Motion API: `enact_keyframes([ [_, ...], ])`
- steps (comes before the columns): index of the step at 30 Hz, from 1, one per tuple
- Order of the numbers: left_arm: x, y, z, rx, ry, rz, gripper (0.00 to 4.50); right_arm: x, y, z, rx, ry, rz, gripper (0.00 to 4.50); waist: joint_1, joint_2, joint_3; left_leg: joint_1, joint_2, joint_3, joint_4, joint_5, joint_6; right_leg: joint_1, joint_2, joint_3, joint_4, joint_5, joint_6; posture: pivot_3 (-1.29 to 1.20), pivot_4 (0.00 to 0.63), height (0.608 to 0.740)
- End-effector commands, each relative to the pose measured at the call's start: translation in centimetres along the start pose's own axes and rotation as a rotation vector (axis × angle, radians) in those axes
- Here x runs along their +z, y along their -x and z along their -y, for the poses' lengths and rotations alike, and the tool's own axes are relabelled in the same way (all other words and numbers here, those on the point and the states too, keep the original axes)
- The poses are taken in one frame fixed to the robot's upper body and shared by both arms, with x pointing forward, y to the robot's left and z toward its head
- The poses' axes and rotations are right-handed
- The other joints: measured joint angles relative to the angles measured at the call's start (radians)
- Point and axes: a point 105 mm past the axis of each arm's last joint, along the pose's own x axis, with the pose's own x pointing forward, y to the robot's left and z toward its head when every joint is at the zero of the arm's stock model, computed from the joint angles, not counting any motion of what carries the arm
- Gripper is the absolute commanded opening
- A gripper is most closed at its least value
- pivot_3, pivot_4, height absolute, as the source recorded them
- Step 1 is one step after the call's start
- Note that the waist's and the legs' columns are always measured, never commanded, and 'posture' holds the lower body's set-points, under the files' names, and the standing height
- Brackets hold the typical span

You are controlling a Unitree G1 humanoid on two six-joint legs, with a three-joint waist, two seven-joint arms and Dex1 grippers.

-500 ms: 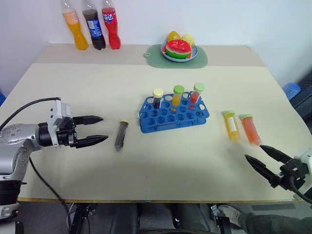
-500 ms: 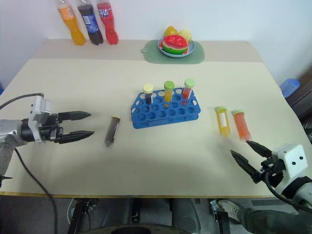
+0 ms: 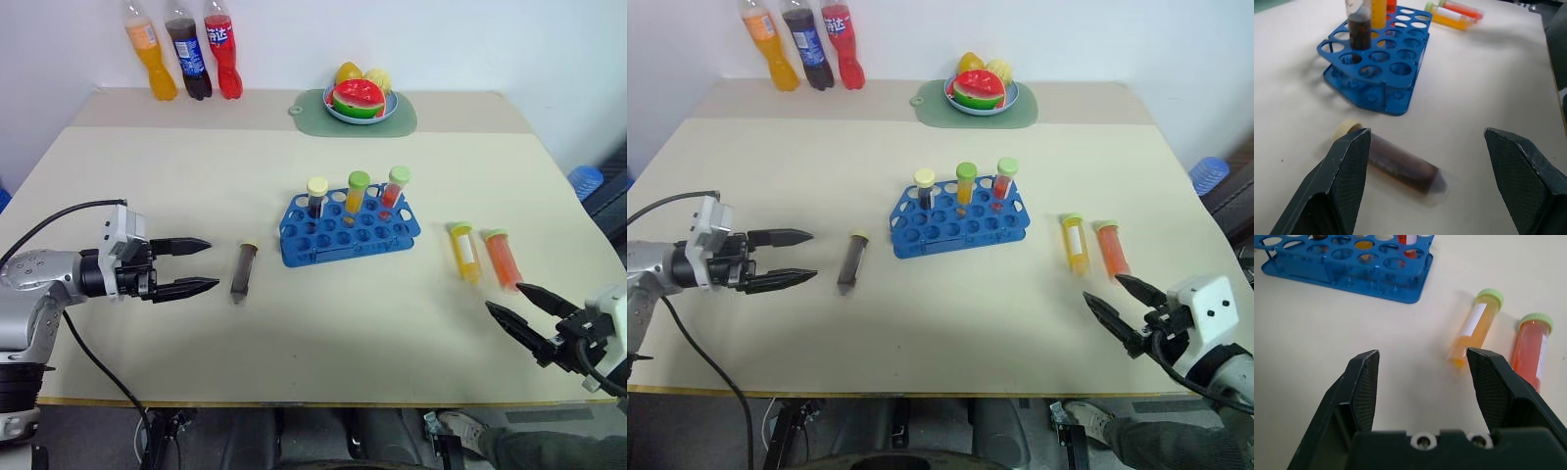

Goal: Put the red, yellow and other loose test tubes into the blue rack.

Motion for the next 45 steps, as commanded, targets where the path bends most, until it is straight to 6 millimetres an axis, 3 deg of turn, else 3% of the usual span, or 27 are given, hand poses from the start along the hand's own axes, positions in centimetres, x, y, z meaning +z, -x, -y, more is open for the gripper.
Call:
enact_keyframes([
  [1,1.2,-1.4,1.1,-0.097,-0.093,0.019,3.79,1.8,-0.5,2.1,-0.080,0.100,-0.015,3.12,-0.001,0.000,0.000,0.000,0.000,0.000,0.000,0.000,0.000,0.000,0.000,0.000,0.000,0.000,0.000,0.00,0.150,0.740],
  [13,2.9,-5.7,2.9,-0.217,-0.132,0.108,3.79,0.7,-5.3,10.3,-0.150,-0.220,-0.511,3.12,-0.006,0.003,0.002,-0.001,-0.001,0.002,0.000,0.000,0.001,-0.002,0.002,0.001,0.001,0.000,0.000,0.00,0.150,0.740],
  [21,2.9,-5.6,4.1,-0.209,-0.101,0.109,3.79,1.5,-9.1,11.8,-0.090,-0.383,-0.593,3.12,-0.007,0.003,0.002,-0.011,-0.001,0.003,0.001,0.000,0.001,-0.014,0.004,0.003,0.003,0.001,0.001,0.00,0.150,0.740],
  [27,3.0,-5.0,5.1,-0.170,-0.080,0.099,3.79,-0.4,-11.3,11.2,-0.018,-0.371,-0.716,3.12,-0.003,0.003,0.002,-0.014,-0.001,0.003,0.002,0.000,0.001,-0.016,0.004,0.002,0.003,0.002,0.003,0.00,0.150,0.740],
  [30,3.2,-4.8,5.5,-0.154,-0.064,0.101,3.85,-1.9,-12.0,11.0,-0.007,-0.339,-0.773,2.32,-0.004,0.003,0.002,-0.015,-0.001,0.003,0.003,0.000,0.001,-0.016,0.004,0.002,0.003,0.002,0.003,0.00,0.150,0.740],
  [32,3.2,-4.7,5.6,-0.148,-0.061,0.095,3.85,-2.3,-12.2,11.0,0.001,-0.323,-0.786,1.33,-0.005,0.002,0.001,-0.015,-0.001,0.003,0.004,0.000,0.001,-0.015,0.004,0.002,0.003,0.002,0.003,0.00,0.150,0.740],
  [33,3.2,-4.6,5.6,-0.143,-0.059,0.095,3.85,-2.3,-12.3,11.1,0.003,-0.314,-0.785,0.91,-0.006,0.001,0.001,-0.014,-0.001,0.003,0.004,0.000,0.001,-0.015,0.004,0.002,0.003,0.002,0.003,0.00,0.150,0.740],
  [34,3.2,-4.6,5.6,-0.139,-0.057,0.095,3.85,-2.2,-12.4,11.2,0.004,-0.303,-0.783,0.79,-0.006,0.001,0.001,-0.014,-0.001,0.003,0.004,0.000,0.001,-0.014,0.004,0.002,0.003,0.002,0.003,0.00,0.150,0.740],
  [38,3.3,-4.9,5.4,-0.127,-0.060,0.104,3.85,-1.4,-11.8,12.6,-0.007,-0.161,-0.736,0.79,-0.006,0.001,0.000,-0.011,-0.001,0.003,0.004,0.000,0.001,-0.012,0.004,0.002,0.004,0.002,0.003,0.00,0.150,0.740],
  [39,3.3,-5.0,5.3,-0.124,-0.061,0.108,3.85,-0.5,-11.8,12.7,-0.007,-0.170,-0.686,0.79,-0.003,0.001,0.000,-0.011,-0.001,0.003,0.004,0.000,0.001,-0.012,0.004,0.002,0.004,0.002,0.003,0.00,0.150,0.740],
  [42,3.4,-5.4,5.0,-0.107,-0.064,0.125,3.85,2.6,-11.4,14.4,-0.110,0.024,-0.467,0.79,0.003,0.002,0.001,-0.013,-0.002,0.002,0.004,0.000,0.001,-0.012,0.004,0.002,0.004,0.003,0.004,0.00,0.150,0.740],
  [45,3.5,-6.2,4.6,-0.094,-0.061,0.159,3.85,5.5,-10.8,13.4,-0.202,0.139,-0.172,0.79,0.004,0.002,0.001,-0.014,-0.002,0.002,0.004,0.000,0.001,-0.014,0.004,0.002,0.005,0.003,0.005,0.00,0.150,0.740],
])
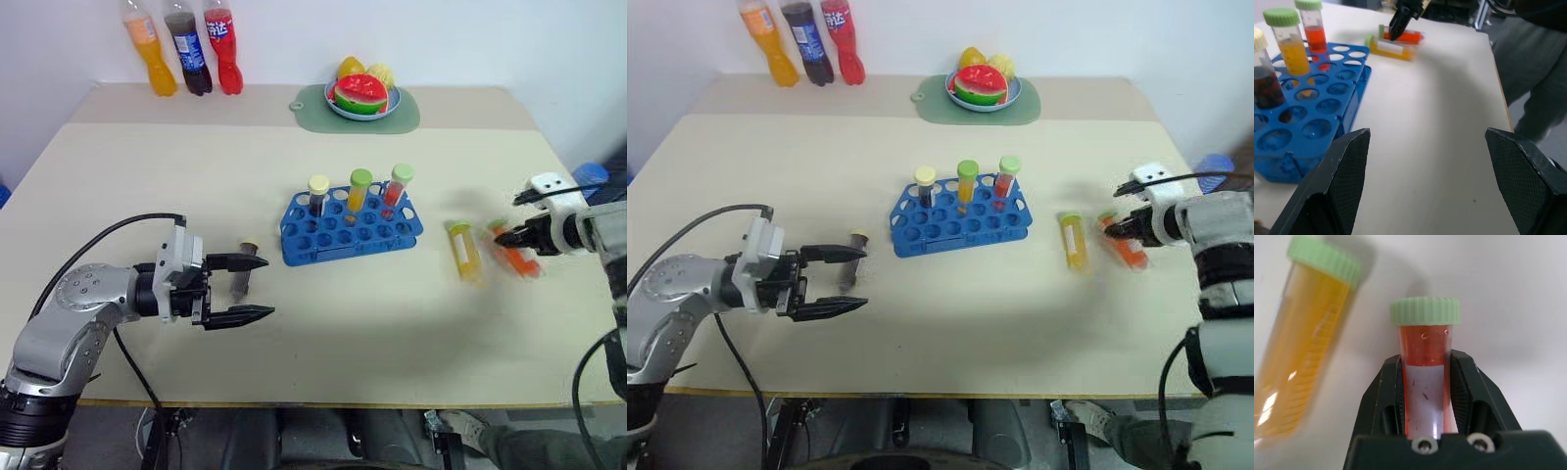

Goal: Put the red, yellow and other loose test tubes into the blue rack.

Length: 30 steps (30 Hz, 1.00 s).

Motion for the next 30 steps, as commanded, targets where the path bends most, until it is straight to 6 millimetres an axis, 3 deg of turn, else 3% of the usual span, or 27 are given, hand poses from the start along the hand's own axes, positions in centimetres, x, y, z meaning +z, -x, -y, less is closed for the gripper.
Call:
enact_keyframes([
  [1,0.6,-0.8,-0.5,0.014,-0.032,0.046,3.85,5.0,3.7,-0.6,-0.164,0.097,0.397,0.79,-0.002,0.000,0.000,0.000,0.000,0.000,0.000,0.000,0.000,0.000,0.000,0.000,0.001,0.001,0.001,0.00,0.150,0.740],
  [3,0.7,-1.3,-0.8,0.017,-0.031,0.061,3.85,5.1,4.6,-2.0,-0.238,0.158,0.480,0.79,-0.008,0.001,0.000,0.000,0.001,-0.002,-0.001,0.000,0.000,0.000,0.002,0.000,0.002,0.001,0.002,0.00,0.150,0.740],
  [8,0.9,-2.0,-1.7,0.014,-0.037,0.085,3.85,6.7,4.7,-8.3,-0.207,0.097,0.742,0.79,-0.013,0.002,-0.001,0.003,0.002,-0.002,0.000,0.001,-0.001,0.000,0.004,0.001,0.004,0.001,0.002,0.00,0.150,0.740],
  [10,0.9,-2.2,-2.0,0.015,-0.042,0.091,3.85,7.5,4.3,-11.1,-0.139,0.026,0.836,0.79,-0.011,0.003,-0.001,0.003,0.002,-0.002,0.000,0.001,-0.001,0.000,0.005,0.001,0.004,0.001,0.002,0.00,0.150,0.740],
  [13,1.0,-2.2,-2.3,0.013,-0.042,0.092,3.85,8.6,3.6,-13.9,-0.056,-0.045,0.915,0.79,-0.010,0.003,-0.001,0.003,0.002,-0.002,0.000,0.001,-0.001,0.000,0.005,0.001,0.004,0.001,0.002,0.00,0.150,0.740],
  [19,1.3,-2.0,-2.4,0.031,-0.036,0.108,3.85,10.1,2.9,-15.6,-0.022,-0.158,1.010,0.79,-0.007,0.003,-0.001,0.002,0.002,-0.002,0.000,0.001,-0.001,0.000,0.004,0.001,0.004,0.001,0.002,0.00,0.150,0.740],
  [30,1.2,-1.6,-2.0,0.071,-0.027,0.106,3.85,8.6,0.5,-17.4,0.018,-0.184,0.975,0.79,-0.009,0.003,-0.001,0.003,0.002,-0.002,0.000,0.001,-0.001,0.000,0.004,0.001,0.004,0.001,0.002,0.00,0.150,0.740],
])
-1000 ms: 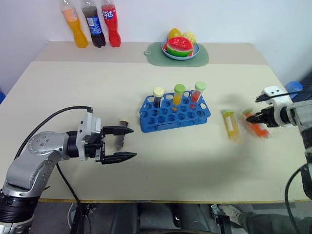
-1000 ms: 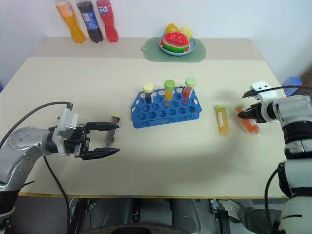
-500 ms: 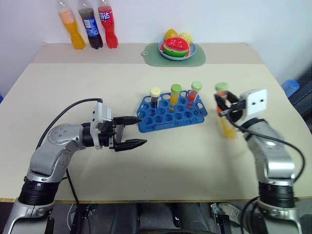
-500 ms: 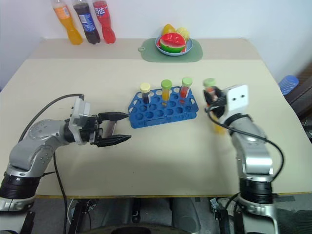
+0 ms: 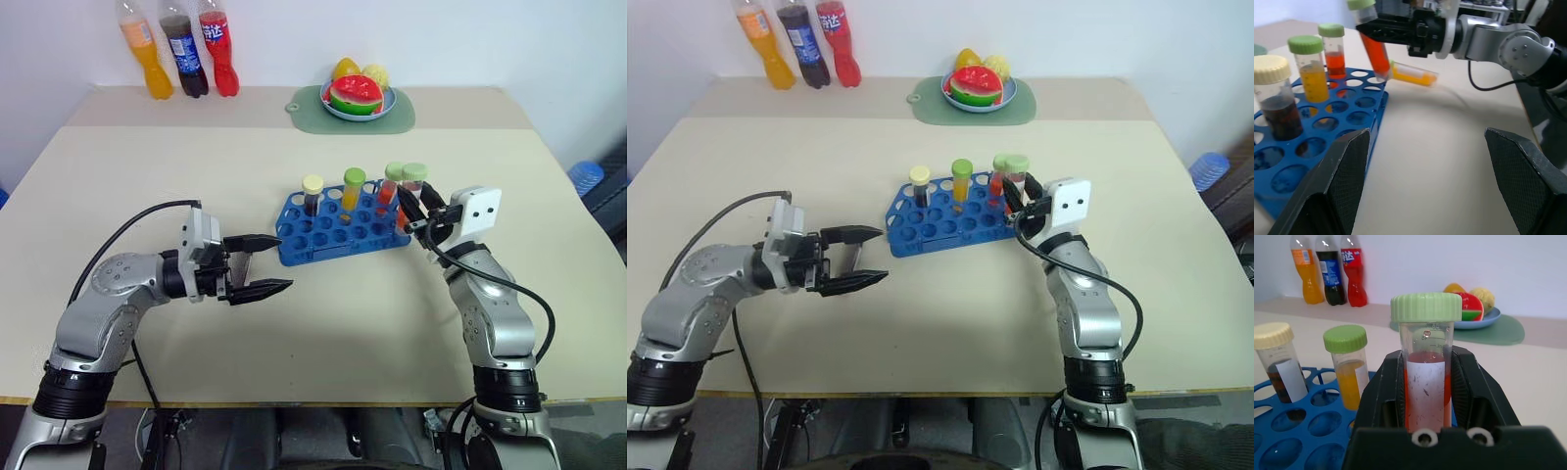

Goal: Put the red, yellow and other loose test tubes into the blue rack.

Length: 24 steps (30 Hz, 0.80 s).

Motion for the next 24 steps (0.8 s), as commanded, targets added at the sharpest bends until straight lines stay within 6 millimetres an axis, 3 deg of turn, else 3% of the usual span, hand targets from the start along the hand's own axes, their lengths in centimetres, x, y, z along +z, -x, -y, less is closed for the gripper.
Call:
enact_keyframes([
  [1,1.2,0.2,0.3,0.002,-0.043,0.024,3.85,-0.3,-0.3,-0.6,0.013,0.001,0.021,0.79,-0.001,0.000,0.000,0.000,0.000,0.000,0.000,0.000,0.000,0.000,0.000,0.000,0.000,0.000,0.000,0.00,0.150,0.740],
  [10,1.3,0.2,0.5,0.015,-0.038,0.029,3.85,-2.1,-1.2,-0.7,0.000,0.008,0.017,0.79,-0.003,0.000,0.000,0.002,0.000,0.000,0.000,0.000,0.000,0.001,0.000,0.000,0.001,0.000,0.000,0.00,0.150,0.740],
  [15,1.3,0.1,0.5,0.015,-0.037,0.033,3.85,-3.5,-0.3,-1.1,0.046,0.006,-0.011,0.79,-0.004,0.000,0.000,0.003,0.000,0.000,0.000,0.000,0.000,0.002,0.000,0.000,0.002,0.000,0.000,0.00,0.150,0.740],
  [22,1.1,-0.3,0.3,0.007,-0.032,0.041,3.85,-1.6,1.2,0.3,0.044,0.156,0.004,4.21,-0.003,0.000,0.000,0.004,0.000,0.000,0.000,0.000,0.000,0.003,0.000,0.000,0.003,0.000,0.000,0.00,0.150,0.740],
  [24,1.1,-0.4,0.4,-0.001,-0.029,0.046,3.85,-0.4,2.0,0.7,0.060,0.227,-0.014,4.21,0.000,0.001,0.000,0.004,0.000,0.001,0.000,0.000,0.000,0.003,-0.001,0.000,0.003,0.000,-0.001,0.00,0.150,0.740],
])
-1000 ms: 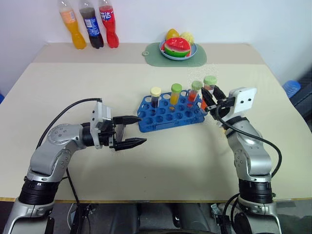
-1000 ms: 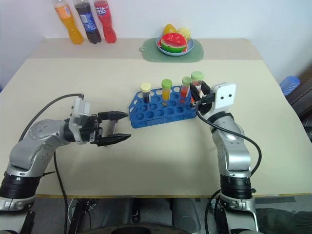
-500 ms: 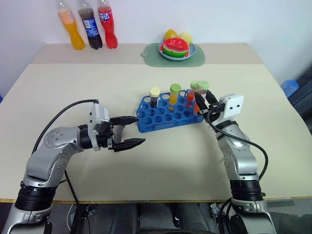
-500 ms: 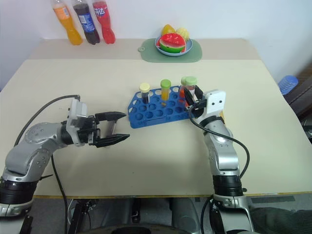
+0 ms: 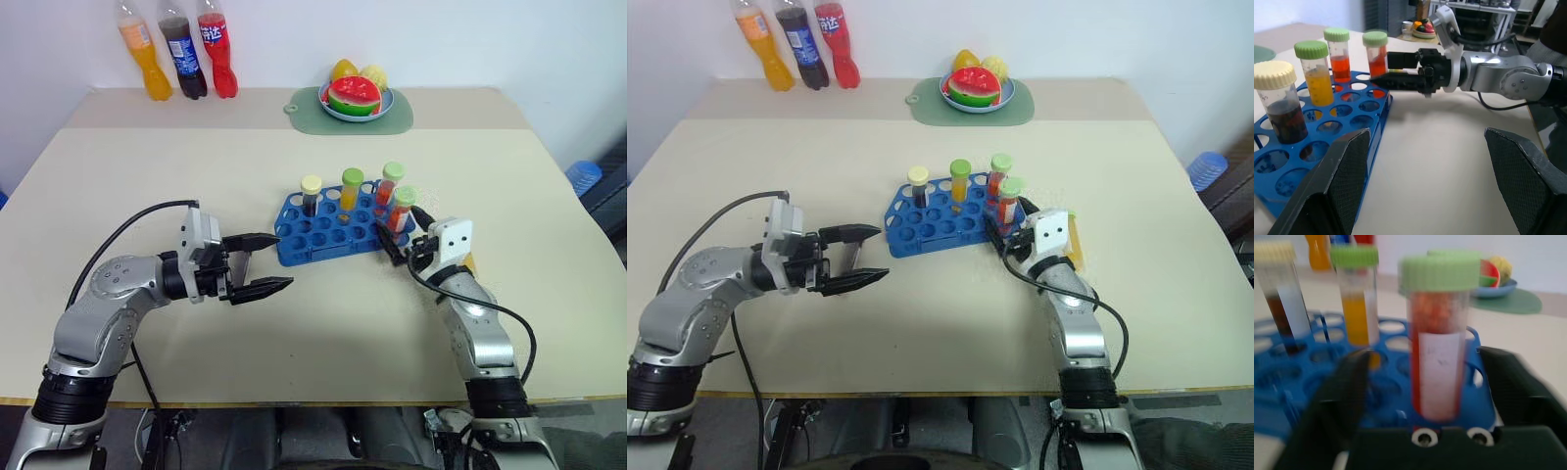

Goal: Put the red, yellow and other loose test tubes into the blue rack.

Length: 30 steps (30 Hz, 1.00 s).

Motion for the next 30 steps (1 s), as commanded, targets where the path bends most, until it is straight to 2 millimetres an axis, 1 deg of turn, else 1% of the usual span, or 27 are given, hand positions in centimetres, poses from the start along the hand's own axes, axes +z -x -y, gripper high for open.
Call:
enact_keyframes([
  [1,0.8,-0.2,0.1,-0.017,-0.029,0.033,3.85,3.8,1.2,1.2,0.003,0.129,0.046,4.21,0.002,0.000,0.000,0.000,0.000,0.000,0.000,0.000,0.000,0.000,0.000,0.000,0.000,0.000,0.000,0.00,0.150,0.740],
  [2,0.8,-0.3,0.1,-0.021,-0.030,0.033,3.85,4.2,1.8,1.5,-0.002,0.170,0.015,4.21,0.003,0.000,0.000,0.000,0.000,0.000,0.000,0.000,0.000,0.000,0.000,0.000,0.000,0.000,0.000,0.00,0.150,0.740],
  [4,0.7,-0.6,0.0,-0.029,-0.029,0.036,3.85,5.0,3.6,3.0,-0.016,0.209,-0.117,4.21,0.007,0.000,0.000,0.000,0.000,0.000,0.000,0.000,0.000,0.000,0.000,0.000,0.000,0.000,0.000,0.00,0.150,0.740],
  [5,0.7,-0.7,0.0,-0.033,-0.029,0.038,3.85,5.4,4.4,3.6,-0.002,0.188,-0.175,4.21,0.007,0.000,0.000,0.000,0.000,0.000,0.000,0.000,0.000,0.000,0.000,0.000,0.000,-0.001,-0.001,0.00,0.150,0.740],
  [8,0.6,-0.8,0.1,-0.045,-0.027,0.041,3.85,5.4,5.8,4.5,0.049,0.089,-0.360,4.21,0.003,-0.001,-0.001,0.000,-0.001,0.000,0.000,0.000,0.000,0.000,-0.001,0.000,0.000,-0.002,-0.003,0.00,0.150,0.740],
  [9,0.6,-1.0,0.1,-0.050,-0.025,0.043,3.85,5.5,6.1,5.1,0.047,0.081,-0.410,4.21,0.002,-0.001,-0.001,0.001,0.000,0.000,0.001,0.000,0.000,0.001,-0.001,0.000,0.000,-0.002,-0.003,0.00,0.150,0.740],
  [11,0.5,-1.1,0.4,-0.069,-0.024,0.041,3.85,5.2,6.6,6.8,0.022,-0.009,-0.562,4.21,-0.003,-0.001,0.000,0.002,0.000,0.000,0.000,0.000,0.000,0.001,0.000,0.000,0.000,-0.002,-0.003,0.00,0.150,0.740],
  [15,0.5,-1.0,1.3,-0.156,-0.031,0.031,3.85,4.7,6.0,9.9,-0.035,-0.126,-0.741,4.21,-0.001,-0.001,0.000,0.002,0.000,0.000,0.000,0.000,0.000,0.001,0.000,0.001,0.000,-0.003,-0.005,0.00,0.150,0.740],
  [16,0.5,-0.9,1.4,-0.170,-0.034,0.024,3.85,4.5,5.8,10.3,-0.040,-0.151,-0.774,4.21,0.000,-0.001,0.000,0.002,0.000,0.001,0.000,0.000,0.000,0.001,0.000,0.001,-0.001,-0.003,-0.005,0.00,0.150,0.740],
  [21,0.3,-0.8,1.8,-0.210,-0.043,-0.003,3.85,2.6,4.5,10.8,-0.005,-0.208,-0.906,4.21,0.001,-0.001,0.000,0.000,0.000,0.000,-0.002,0.000,0.001,0.001,0.000,0.001,-0.005,-0.003,-0.005,0.00,0.150,0.740],
  [25,0.4,-0.9,2.1,-0.200,-0.042,0.003,3.85,1.6,2.9,10.7,0.023,-0.273,-0.938,4.21,0.001,-0.001,0.000,-0.004,0.000,0.001,-0.001,0.000,0.001,-0.002,0.000,0.001,-0.006,-0.001,-0.002,0.00,0.150,0.740],
  [28,0.2,-0.8,2.6,-0.188,-0.032,0.001,3.85,0.8,1.8,10.7,0.037,-0.273,-0.968,4.21,-0.001,-0.001,0.000,-0.005,0.000,0.001,0.000,0.000,0.001,-0.003,0.000,0.001,-0.006,-0.001,-0.001,0.00,0.150,0.740],
  [30,0.2,-0.7,2.8,-0.181,-0.028,-0.001,3.85,0.1,1.5,10.9,0.037,-0.262,-0.990,4.21,-0.001,-0.001,0.000,-0.005,0.000,0.000,-0.001,0.000,0.001,-0.003,0.000,0.001,-0.006,-0.001,-0.001,0.00,0.150,0.740],
])
